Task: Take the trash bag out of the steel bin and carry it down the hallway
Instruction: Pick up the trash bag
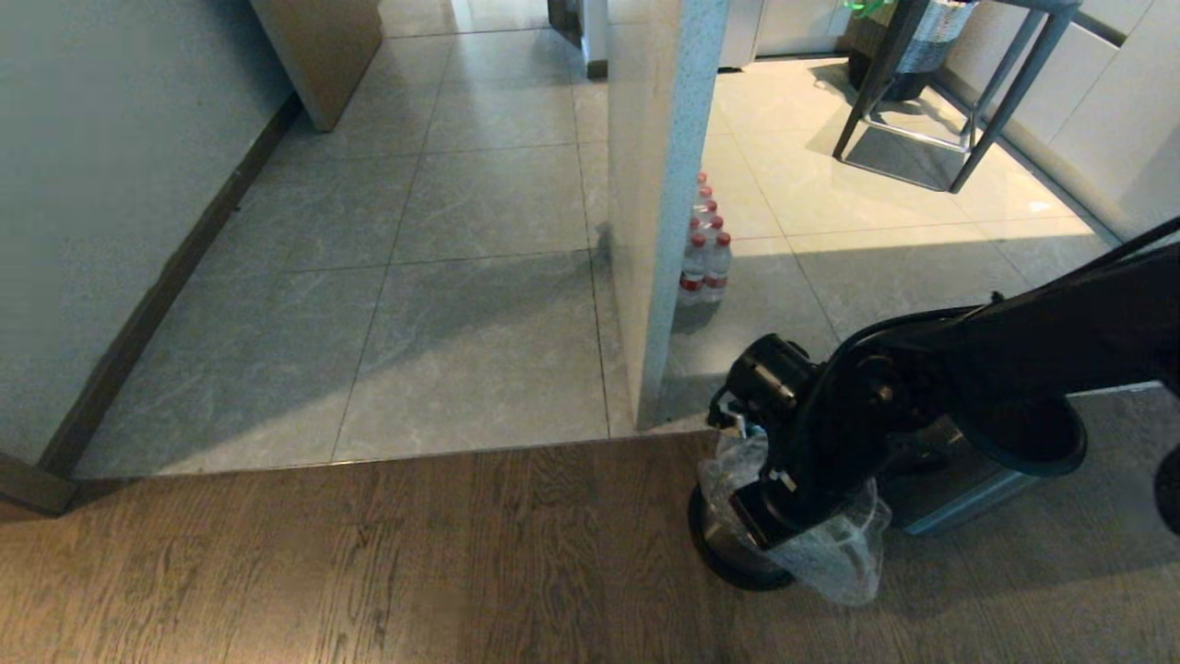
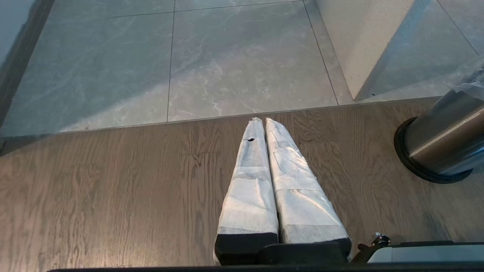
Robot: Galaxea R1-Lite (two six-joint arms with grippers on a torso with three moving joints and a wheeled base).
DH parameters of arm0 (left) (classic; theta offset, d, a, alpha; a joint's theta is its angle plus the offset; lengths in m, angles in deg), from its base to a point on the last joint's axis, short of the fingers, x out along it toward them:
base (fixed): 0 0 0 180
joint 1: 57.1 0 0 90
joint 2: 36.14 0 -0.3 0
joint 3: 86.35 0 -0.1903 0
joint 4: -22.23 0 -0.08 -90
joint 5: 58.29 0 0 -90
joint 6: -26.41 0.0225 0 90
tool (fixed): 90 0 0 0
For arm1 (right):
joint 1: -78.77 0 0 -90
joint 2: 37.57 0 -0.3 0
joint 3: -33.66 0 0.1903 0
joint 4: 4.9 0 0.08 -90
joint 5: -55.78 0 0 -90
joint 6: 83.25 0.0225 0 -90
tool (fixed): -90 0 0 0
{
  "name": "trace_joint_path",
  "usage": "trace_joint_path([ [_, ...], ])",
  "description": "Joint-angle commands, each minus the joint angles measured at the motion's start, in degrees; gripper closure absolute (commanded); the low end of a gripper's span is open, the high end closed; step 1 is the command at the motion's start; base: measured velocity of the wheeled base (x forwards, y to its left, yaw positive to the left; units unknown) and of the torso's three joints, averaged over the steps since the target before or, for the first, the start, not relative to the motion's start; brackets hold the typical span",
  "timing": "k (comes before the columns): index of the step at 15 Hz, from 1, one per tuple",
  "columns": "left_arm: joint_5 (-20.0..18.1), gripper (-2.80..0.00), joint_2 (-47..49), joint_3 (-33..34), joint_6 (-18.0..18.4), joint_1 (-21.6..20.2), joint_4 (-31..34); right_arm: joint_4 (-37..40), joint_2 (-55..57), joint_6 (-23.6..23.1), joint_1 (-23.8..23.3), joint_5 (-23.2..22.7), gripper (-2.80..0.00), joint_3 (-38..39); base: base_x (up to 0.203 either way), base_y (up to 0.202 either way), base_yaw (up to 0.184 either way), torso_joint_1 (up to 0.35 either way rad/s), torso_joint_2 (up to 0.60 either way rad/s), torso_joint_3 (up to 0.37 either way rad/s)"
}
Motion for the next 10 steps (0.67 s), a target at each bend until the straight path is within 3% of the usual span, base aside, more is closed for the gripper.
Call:
trace_joint_path([
  [1, 0.01, 0.00, 0.00, 0.00, -0.01, 0.00, 0.00, -1.41, 6.40, 0.04, 0.01, 0.87, 0.00, -2.79, 0.000, 0.000, 0.000, 0.000, 0.00, 0.000],
  [5, 0.01, 0.00, 0.00, 0.00, -0.01, 0.00, 0.00, -4.38, 13.31, 0.09, -1.87, 6.43, 0.00, -8.55, 0.000, 0.000, 0.000, 0.000, 0.00, 0.000],
  [10, 0.01, 0.00, 0.00, 0.00, -0.01, 0.00, 0.00, -15.65, 12.24, -0.08, -6.13, 13.99, 0.00, -7.77, 0.000, 0.000, 0.000, 0.000, 0.00, 0.000],
])
